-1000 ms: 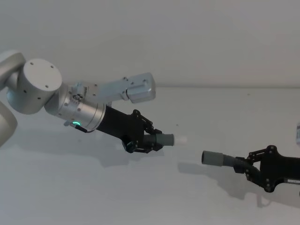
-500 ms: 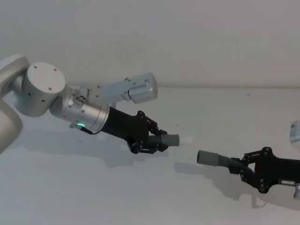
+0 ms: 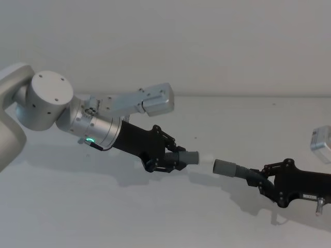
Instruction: Use both hands to pick up one end of the pipe from the table, align the ends, and insert them.
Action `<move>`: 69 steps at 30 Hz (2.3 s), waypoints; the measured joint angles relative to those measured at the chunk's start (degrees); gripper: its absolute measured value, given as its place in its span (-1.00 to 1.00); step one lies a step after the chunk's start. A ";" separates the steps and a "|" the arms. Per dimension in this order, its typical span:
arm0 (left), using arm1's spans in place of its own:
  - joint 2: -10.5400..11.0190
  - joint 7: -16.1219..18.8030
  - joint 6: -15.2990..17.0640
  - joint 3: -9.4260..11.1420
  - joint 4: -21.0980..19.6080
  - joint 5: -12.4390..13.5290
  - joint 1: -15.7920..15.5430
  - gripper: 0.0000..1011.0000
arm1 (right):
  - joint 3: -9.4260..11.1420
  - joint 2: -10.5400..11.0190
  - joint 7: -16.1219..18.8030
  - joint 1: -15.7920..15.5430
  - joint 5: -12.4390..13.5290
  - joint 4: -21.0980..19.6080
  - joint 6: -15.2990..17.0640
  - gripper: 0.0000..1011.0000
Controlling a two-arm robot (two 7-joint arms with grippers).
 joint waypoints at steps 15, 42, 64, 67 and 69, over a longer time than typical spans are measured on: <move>0.23 -1.03 0.52 1.44 1.06 -0.20 -1.09 -0.31 | -1.06 0.21 -0.27 1.44 0.24 0.90 1.19 -0.72; -2.33 -2.80 -2.91 3.15 6.36 -1.87 -2.67 -0.31 | -3.11 1.07 0.38 3.09 0.30 1.36 0.88 -0.72; -2.05 -3.40 -2.81 4.41 6.54 -3.09 -2.65 -0.31 | -3.99 1.49 0.01 4.53 1.20 1.64 2.15 -0.72; -1.99 -3.34 -2.58 4.58 6.44 -3.18 -2.69 -0.31 | -4.14 1.53 0.04 4.74 1.39 1.78 2.32 -0.72; -1.98 -3.28 -2.48 4.69 6.43 -3.24 -2.75 -0.31 | -4.24 1.58 0.08 4.91 1.50 1.85 2.40 -0.72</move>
